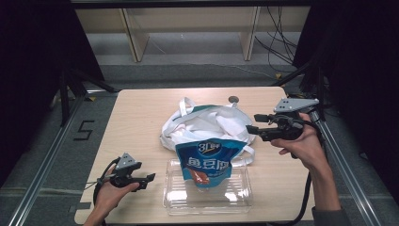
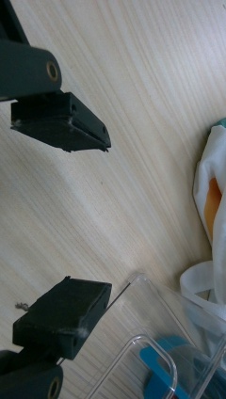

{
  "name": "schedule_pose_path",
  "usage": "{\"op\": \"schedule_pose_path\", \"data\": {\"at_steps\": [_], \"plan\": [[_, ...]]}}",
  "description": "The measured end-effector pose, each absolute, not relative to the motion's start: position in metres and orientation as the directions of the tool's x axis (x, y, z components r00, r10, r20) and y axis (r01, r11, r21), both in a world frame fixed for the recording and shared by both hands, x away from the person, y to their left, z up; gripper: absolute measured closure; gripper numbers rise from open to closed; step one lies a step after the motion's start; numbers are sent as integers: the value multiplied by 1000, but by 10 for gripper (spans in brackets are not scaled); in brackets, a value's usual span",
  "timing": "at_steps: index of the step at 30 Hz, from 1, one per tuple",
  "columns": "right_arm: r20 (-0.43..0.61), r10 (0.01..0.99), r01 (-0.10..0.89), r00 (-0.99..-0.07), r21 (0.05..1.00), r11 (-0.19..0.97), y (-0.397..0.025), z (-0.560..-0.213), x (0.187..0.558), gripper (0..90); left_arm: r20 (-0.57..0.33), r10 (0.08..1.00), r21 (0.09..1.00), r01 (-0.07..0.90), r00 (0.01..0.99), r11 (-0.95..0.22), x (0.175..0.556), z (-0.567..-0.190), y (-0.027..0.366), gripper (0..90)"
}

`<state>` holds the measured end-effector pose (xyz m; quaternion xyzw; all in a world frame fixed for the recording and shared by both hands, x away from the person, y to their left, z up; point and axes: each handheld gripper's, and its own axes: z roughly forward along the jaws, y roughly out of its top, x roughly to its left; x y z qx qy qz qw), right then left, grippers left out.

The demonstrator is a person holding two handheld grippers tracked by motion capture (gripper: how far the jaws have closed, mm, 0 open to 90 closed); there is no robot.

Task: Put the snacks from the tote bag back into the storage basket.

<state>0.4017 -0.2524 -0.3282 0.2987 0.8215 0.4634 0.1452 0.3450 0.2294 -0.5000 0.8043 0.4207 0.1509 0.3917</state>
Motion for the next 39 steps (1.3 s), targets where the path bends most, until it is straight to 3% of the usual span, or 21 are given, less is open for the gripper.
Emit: {"op": "schedule_pose_path", "data": {"at_steps": [12, 39], "plan": [[57, 699, 403, -713, 849, 342, -265, -356, 404, 409, -79, 780, 755, 548, 621, -359, 347, -499, 230, 253], [63, 744, 454, -665, 825, 336, -276, -383, 393, 311, -72, 774, 750, 546, 629, -374, 346, -498, 229, 253]]}}
